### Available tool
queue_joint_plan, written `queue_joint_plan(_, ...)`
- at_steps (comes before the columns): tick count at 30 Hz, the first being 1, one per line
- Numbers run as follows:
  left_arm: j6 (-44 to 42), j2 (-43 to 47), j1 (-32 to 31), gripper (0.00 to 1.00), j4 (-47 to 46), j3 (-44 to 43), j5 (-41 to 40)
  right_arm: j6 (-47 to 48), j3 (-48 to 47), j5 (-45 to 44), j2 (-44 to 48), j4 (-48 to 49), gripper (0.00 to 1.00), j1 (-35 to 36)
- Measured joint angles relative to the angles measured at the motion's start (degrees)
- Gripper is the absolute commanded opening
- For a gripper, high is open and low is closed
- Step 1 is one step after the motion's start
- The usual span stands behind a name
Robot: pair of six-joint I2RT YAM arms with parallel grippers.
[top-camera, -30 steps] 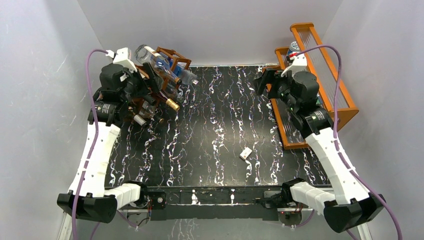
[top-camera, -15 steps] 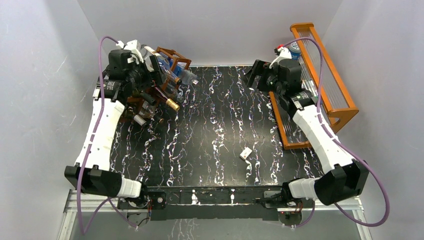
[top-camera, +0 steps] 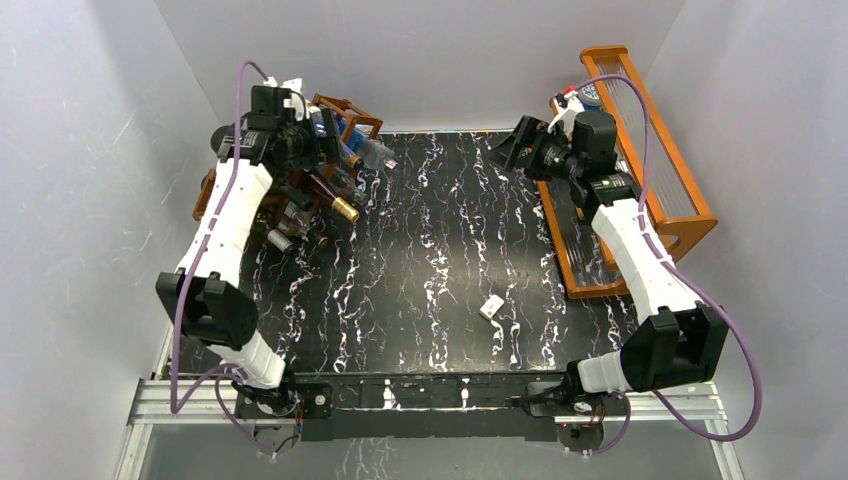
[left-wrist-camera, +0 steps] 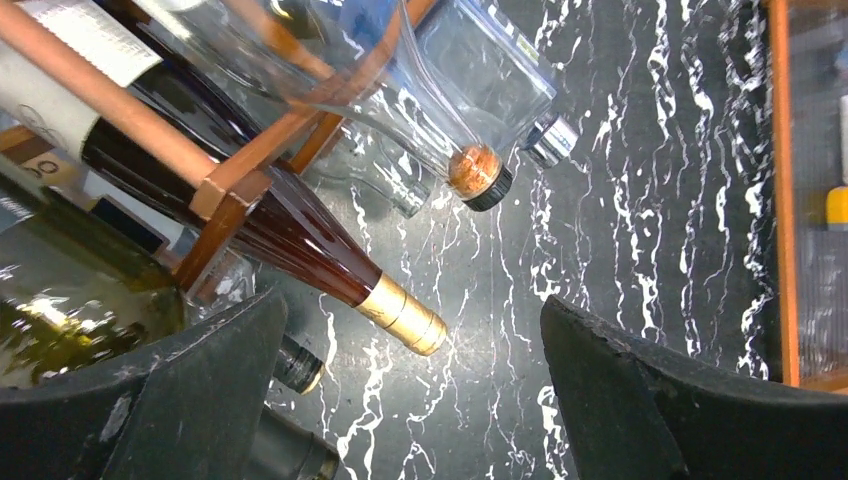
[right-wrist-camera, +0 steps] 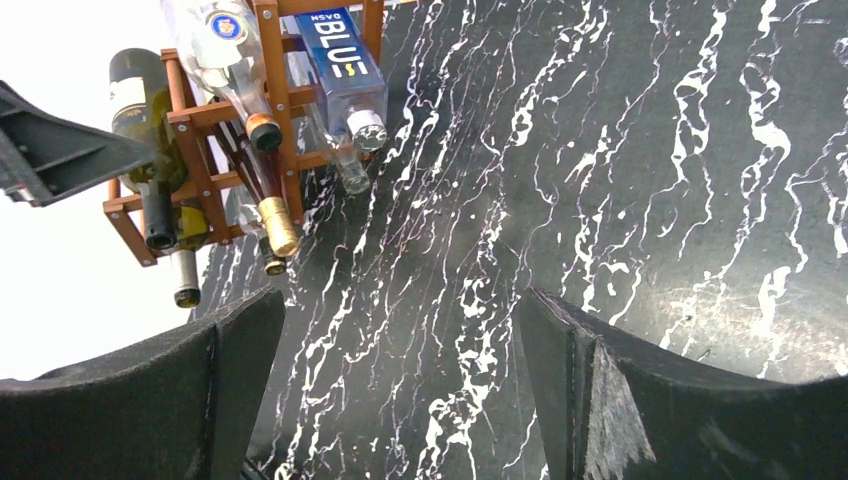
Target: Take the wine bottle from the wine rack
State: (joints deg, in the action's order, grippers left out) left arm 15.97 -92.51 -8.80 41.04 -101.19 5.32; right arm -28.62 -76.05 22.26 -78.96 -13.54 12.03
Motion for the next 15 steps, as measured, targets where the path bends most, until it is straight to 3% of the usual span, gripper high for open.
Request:
queue_joint_plan(4, 0.3, -6.5, -2.8, 0.92, 1.9, -5.0, -3.4, -2.0, 1.6, 2.9, 0.0, 0.6, 0.98, -1.9)
queue_joint_plan(8, 7.8, -8.8, -5.8, 0.88, 1.7, -7.7, -8.2, -2.3, 2.3, 5.2, 0.4, 2.3, 0.98, -2.1)
queue_joint_plan(15, 13.3, -9.5, -6.7, 0.95, -0.9, -7.4, -14.1, -2.0, 2.8, 6.9, 1.5, 3.0, 0.98, -1.9)
